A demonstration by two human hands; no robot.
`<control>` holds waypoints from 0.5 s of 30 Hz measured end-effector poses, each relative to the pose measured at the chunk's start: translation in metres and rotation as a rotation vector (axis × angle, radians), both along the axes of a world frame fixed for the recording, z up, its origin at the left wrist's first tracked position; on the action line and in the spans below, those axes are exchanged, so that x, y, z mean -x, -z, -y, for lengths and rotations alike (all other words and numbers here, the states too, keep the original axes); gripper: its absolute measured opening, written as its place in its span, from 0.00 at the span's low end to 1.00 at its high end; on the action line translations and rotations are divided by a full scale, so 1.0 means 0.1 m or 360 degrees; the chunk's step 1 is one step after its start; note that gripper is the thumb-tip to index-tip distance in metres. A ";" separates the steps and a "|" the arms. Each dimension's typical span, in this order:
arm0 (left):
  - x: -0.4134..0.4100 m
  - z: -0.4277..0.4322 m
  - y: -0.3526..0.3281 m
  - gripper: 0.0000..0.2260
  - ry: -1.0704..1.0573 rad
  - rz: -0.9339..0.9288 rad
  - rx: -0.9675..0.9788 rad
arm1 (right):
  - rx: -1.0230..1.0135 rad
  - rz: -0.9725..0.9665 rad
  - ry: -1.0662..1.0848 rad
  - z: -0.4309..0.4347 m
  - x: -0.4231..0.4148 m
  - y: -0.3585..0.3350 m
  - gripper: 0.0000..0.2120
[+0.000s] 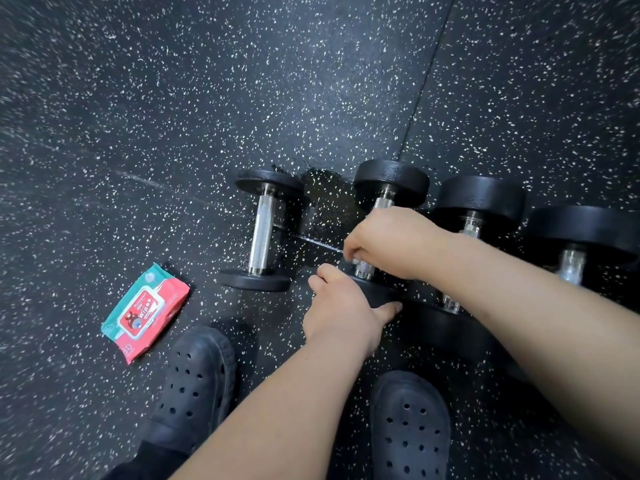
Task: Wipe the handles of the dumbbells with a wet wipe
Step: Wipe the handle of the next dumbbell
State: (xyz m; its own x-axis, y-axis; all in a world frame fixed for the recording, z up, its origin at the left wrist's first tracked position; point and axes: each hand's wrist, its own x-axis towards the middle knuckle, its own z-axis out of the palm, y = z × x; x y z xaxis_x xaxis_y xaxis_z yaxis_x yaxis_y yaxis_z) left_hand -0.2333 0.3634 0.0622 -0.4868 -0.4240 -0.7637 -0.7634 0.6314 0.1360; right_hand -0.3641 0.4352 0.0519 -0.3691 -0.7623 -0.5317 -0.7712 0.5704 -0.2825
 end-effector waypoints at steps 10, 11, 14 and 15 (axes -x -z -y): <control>0.00 -0.01 0.01 0.48 -0.0018 -0.0009 -0.0020 | -0.0120 0.0037 -0.0032 0.25 0.10 -0.02 0.17; 0.00 -0.01 0.01 0.48 -0.0017 -0.0009 -0.0020 | -0.0102 0.0012 0.0005 0.24 0.11 -0.03 0.16; -0.01 0.00 0.01 0.48 -0.0016 -0.0011 -0.0015 | -0.0098 -0.0078 0.0042 0.25 0.09 -0.06 0.16; -0.01 0.00 0.01 0.48 -0.0012 -0.0016 -0.0014 | -0.0107 -0.0046 0.0030 0.26 0.06 -0.05 0.17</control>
